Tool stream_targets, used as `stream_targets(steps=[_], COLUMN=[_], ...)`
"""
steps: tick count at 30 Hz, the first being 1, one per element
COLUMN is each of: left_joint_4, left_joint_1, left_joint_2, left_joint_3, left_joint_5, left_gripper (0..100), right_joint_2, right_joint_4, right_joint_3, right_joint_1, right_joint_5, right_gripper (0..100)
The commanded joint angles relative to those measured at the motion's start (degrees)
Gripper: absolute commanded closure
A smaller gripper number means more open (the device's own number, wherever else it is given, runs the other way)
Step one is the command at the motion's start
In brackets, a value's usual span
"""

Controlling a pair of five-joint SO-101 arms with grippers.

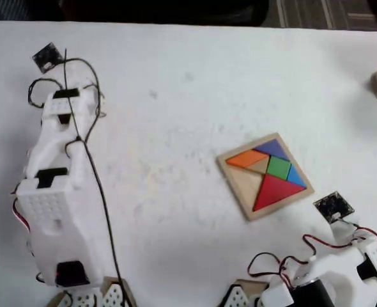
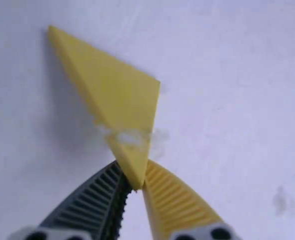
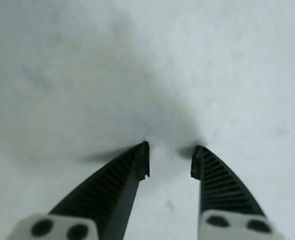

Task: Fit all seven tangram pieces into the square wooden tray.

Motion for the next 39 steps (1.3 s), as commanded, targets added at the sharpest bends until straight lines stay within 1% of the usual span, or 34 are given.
stream_targets(steps=[1, 3, 5, 12, 15, 17, 19, 22, 30, 35, 37, 39], left_joint_4=[-1.3, -1.5, -1.4, -1.8, -1.9, -4.0, -6.3, -7.6, -11.7, -10.5, -8.9, -8.0], left_joint_1=[-0.7, -0.7, -0.8, -3.9, -5.1, -5.8, -6.1, -6.0, -6.0, -6.2, -6.4, -6.4], left_joint_2=[-0.3, -0.4, -0.4, -0.5, -0.5, -0.5, -0.4, -0.3, 0.0, 4.1, 5.9, 8.0], left_joint_3=[-1.9, -0.5, -0.2, -0.3, -0.3, -0.2, 0.2, 0.2, 0.1, -4.2, -7.2, -10.5], left_joint_5=[2.4, 4.1, 5.8, 10.8, 15.6, 19.3, 21.2, 21.1, 21.5, 21.6, 21.6, 21.1], left_gripper=[84, 75, 70, 69, 69, 69, 69, 69, 69, 70, 75, 84], right_joint_2=[0.9, 0.9, 1.0, 1.2, 1.2, 1.2, 1.2, 1.2, 0.7, 0.7, 0.7, 0.8], right_joint_4=[0.7, 0.7, 0.7, 0.7, 0.7, 0.7, 0.7, 0.7, 0.7, 0.7, 0.7, 0.7], right_joint_3=[2.0, 2.0, 2.0, 2.1, 2.1, 2.1, 2.1, 3.3, 4.0, 4.0, 4.0, 4.0], right_joint_1=[0.4, 0.4, 0.4, 0.4, 0.4, 0.4, 0.8, 1.4, 5.3, 6.1, 6.1, 6.4], right_joint_5=[0.9, 0.9, 0.9, 1.0, 1.0, 1.1, 3.9, 7.5, 13.9, 15.9, 16.7, 18.4], right_gripper=[83.9, 83.9, 83.9, 83.9, 83.9, 83.9, 83.9, 83.9, 83.9, 84.0, 84.0, 84.0])
